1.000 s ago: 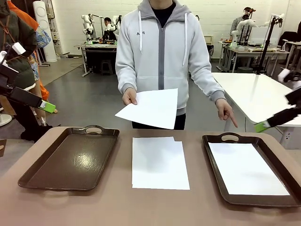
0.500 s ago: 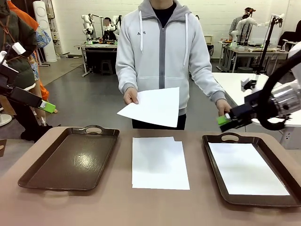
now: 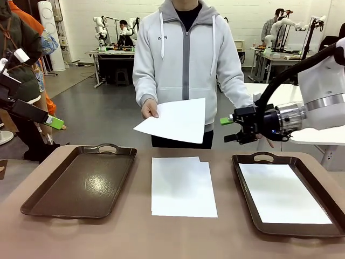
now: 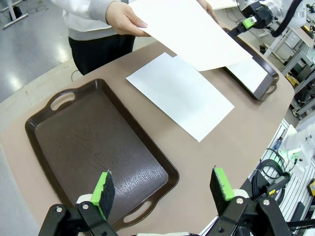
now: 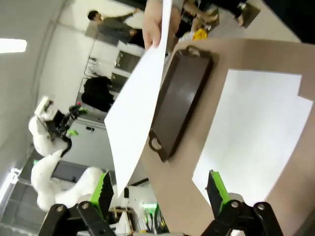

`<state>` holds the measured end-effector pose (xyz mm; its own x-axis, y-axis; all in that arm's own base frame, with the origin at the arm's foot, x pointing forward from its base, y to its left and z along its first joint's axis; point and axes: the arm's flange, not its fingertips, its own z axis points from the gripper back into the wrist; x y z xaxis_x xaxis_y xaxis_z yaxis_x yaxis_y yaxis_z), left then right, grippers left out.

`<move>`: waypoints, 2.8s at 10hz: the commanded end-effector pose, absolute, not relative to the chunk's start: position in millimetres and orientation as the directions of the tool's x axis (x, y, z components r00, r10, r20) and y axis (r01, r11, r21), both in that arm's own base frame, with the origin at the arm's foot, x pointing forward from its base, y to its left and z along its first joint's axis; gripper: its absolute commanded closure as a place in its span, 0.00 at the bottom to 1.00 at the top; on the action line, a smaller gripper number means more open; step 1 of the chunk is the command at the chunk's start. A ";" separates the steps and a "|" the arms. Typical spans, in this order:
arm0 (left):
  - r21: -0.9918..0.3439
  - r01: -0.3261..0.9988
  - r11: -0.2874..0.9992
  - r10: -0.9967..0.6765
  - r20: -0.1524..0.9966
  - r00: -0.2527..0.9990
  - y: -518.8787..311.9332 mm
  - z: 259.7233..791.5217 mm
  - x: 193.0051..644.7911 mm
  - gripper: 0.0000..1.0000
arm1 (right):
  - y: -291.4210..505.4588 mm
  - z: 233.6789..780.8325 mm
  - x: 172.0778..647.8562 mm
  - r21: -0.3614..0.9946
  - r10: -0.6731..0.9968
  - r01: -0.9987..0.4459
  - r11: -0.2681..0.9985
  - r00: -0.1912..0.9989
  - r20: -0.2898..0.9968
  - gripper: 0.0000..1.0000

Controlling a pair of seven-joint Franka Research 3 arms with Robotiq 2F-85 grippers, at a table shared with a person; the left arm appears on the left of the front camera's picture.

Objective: Sort the A4 documents.
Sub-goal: Receive the A4 Paper.

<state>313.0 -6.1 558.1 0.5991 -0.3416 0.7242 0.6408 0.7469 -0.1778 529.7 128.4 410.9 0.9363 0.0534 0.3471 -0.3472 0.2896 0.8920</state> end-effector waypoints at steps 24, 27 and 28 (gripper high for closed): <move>-0.181 0.649 0.738 -0.343 0.728 0.593 -5.2 557.6 313.4 0.00 | 200.1 386.6 578.6 0.996 -0.218 -0.077 0.040 0.972 0.084 0.12; -0.181 0.649 0.738 -0.343 0.728 0.593 -5.2 557.6 313.4 0.00 | 203.0 386.5 578.0 0.996 -0.197 -0.077 0.050 0.977 0.085 0.37; -0.181 0.649 0.738 -0.343 0.728 0.593 -5.2 557.6 313.4 0.00 | 204.0 386.9 578.6 0.996 -0.194 -0.075 0.047 0.977 0.083 0.48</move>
